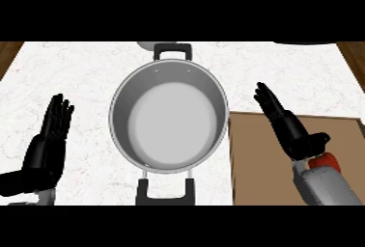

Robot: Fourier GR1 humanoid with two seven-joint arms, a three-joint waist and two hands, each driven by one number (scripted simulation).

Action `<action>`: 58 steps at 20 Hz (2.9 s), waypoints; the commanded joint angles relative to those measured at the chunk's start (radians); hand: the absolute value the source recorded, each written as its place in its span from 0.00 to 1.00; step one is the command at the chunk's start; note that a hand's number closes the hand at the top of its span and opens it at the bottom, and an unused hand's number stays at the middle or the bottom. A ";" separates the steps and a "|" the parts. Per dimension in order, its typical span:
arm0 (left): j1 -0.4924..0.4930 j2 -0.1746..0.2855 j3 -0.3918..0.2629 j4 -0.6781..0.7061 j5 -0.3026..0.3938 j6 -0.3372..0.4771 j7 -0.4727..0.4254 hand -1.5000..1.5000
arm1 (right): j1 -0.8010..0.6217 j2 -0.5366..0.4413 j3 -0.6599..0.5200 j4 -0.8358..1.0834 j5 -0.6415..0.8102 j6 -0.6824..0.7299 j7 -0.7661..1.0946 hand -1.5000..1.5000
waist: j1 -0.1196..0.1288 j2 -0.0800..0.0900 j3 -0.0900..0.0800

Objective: Pick the bell pepper from the tray and place it in the pot

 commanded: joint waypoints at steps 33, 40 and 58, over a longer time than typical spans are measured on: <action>-0.123 0.199 0.013 0.191 -0.132 -0.004 0.572 0.50 | 0.566 -0.607 -0.084 -0.813 0.716 -0.031 1.019 0.00 | 0.020 -0.033 0.012; -0.157 0.142 0.014 0.235 -0.173 -0.010 0.589 0.50 | 0.415 -0.561 -0.083 -0.873 0.605 0.168 1.253 0.00 | 0.020 -0.035 0.016; -0.161 0.094 0.139 0.276 -0.237 -0.133 0.573 0.50 | 0.383 -0.307 -0.084 -0.485 0.833 0.175 0.987 0.00 | 0.015 -0.037 0.018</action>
